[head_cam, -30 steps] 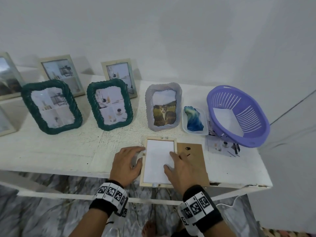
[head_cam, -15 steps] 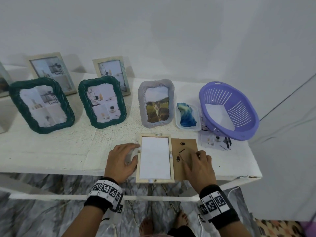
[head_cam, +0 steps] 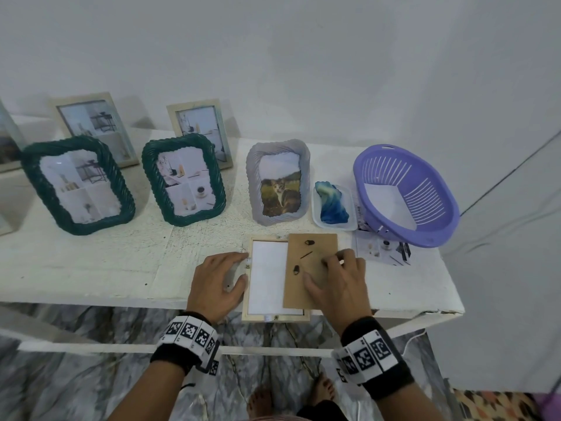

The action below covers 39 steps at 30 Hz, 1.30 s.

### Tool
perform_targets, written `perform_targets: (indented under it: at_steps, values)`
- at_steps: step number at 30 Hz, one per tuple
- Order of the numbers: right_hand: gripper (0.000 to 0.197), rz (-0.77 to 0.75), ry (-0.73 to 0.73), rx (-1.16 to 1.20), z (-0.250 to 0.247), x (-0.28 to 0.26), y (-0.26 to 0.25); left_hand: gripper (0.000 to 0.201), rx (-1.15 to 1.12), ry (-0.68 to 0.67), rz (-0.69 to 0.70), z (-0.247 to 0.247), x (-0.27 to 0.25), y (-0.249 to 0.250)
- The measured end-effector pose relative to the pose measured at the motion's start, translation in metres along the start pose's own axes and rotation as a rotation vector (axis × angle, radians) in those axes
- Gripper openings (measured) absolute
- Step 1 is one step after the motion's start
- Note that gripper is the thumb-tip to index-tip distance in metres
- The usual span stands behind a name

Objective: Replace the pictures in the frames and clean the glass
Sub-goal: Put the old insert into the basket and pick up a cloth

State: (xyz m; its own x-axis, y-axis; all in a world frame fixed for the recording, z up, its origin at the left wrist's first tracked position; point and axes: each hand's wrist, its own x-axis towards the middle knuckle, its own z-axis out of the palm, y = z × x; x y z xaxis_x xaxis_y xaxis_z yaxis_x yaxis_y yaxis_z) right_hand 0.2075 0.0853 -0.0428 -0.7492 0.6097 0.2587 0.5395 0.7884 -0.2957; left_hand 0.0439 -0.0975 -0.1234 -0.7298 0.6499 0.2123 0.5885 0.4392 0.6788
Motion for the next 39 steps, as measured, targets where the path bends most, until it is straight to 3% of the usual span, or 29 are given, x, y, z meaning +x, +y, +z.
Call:
perform_targets:
  at_steps: [7, 15, 19, 22, 24, 28, 32, 39]
  values:
    - [0.037, -0.049, -0.125, -0.088, 0.025, 0.0, -0.042, 0.049, -0.009, -0.021, -0.009, -0.002, 0.0, 0.002]
    - [0.041, -0.044, -0.205, -0.062, 0.043, 0.0, -0.045, 0.05, 0.0, -0.023, -0.012, -0.003, 0.001, 0.003]
    - [0.045, -0.124, -0.23, 0.04, 0.045, 0.0, -0.029, 0.048, 0.002, -0.022, -0.003, -0.002, 0.001, 0.001]
    - [0.027, -0.091, -0.333, 0.283, 0.036, 0.009, -0.005, 0.047, 0.0, -0.013, -0.002, -0.002, 0.001, 0.001]
    - [0.026, -0.103, -0.338, 0.372, 0.03, 0.017, 0.013, 0.048, -0.004, -0.014, -0.004, -0.002, 0.001, 0.002]
    - [0.028, -0.179, -0.531, 0.335, 0.023, 0.03, 0.036, 0.049, -0.004, -0.009, -0.005, -0.002, 0.001, 0.002]
    - [0.019, -0.206, -0.57, 0.389, 0.022, 0.041, 0.04, 0.049, -0.008, -0.02, -0.009, -0.002, 0.002, 0.001]
    - [0.016, -0.176, -0.81, 0.448, 0.024, 0.071, 0.04, 0.047, -0.017, -0.018, 0.017, -0.001, 0.002, -0.003]
